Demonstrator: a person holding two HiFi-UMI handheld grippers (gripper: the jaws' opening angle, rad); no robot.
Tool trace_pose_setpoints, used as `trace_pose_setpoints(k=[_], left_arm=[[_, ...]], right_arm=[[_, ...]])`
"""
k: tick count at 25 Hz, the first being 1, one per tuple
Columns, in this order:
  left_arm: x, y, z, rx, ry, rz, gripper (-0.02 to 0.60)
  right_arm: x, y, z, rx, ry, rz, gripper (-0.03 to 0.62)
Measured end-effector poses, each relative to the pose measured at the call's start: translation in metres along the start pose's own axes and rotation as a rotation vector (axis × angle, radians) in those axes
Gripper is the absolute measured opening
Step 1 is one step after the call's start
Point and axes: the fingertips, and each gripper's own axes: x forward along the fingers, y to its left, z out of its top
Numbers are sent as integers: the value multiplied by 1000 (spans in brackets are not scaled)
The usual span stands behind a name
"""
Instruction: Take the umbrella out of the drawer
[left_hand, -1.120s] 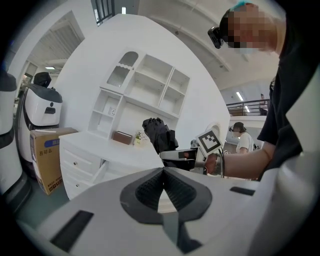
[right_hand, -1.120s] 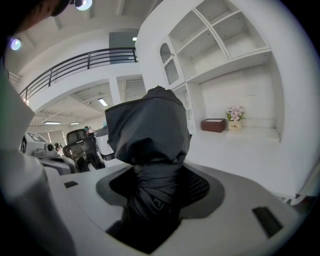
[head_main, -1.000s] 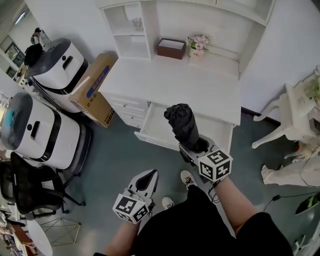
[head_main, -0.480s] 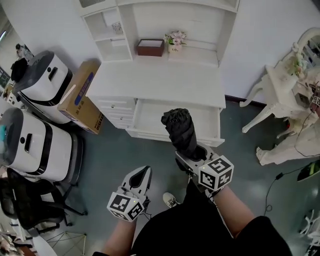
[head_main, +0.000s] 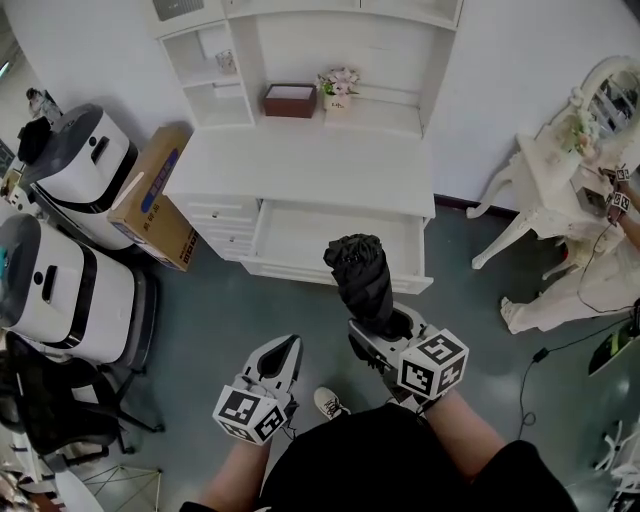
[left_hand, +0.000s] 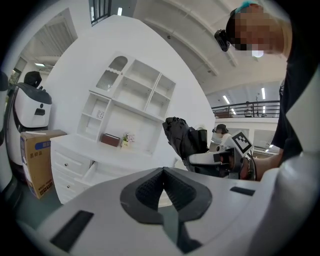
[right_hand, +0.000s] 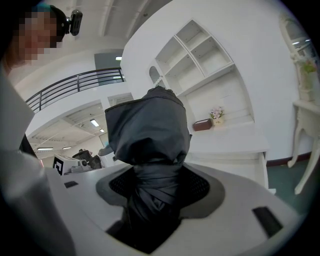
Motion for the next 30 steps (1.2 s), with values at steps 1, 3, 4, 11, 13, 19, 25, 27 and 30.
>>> trace_pose_setpoints(k=[1,3,4,11,13,19,25,27,30], left_arm=[[1,-5,-1,0,0,3,3],[4,-16,-5,-3,3,10,3],[6,-23,-8,-6,6,14,3],[15,-74,-19,-6,16,52,3],[15,-89,-23,-5,15,67,3],[11,-130,-34,-6,4,90,3],[5,-169,-46,0,0,99,3],[5,-179,-51,1,4,99,3],[8,-196,-61,-3,7,95,3]], right_arm=[[-5,-1,0,1,1,7,249],[-16,-2,-2,7,5,24,249],[-22,-4,-3,13,7,33,249],[-68,-13,-8,14,11,90,249],[-84,-15,-10,7,13,102,249],[-128,-16,-16,12,7,133,249],[-163,-14,-31,22,15,153,249],[-172,-14,-36,25,19,160,249],[-189,-17,-44,24,26,168,250]])
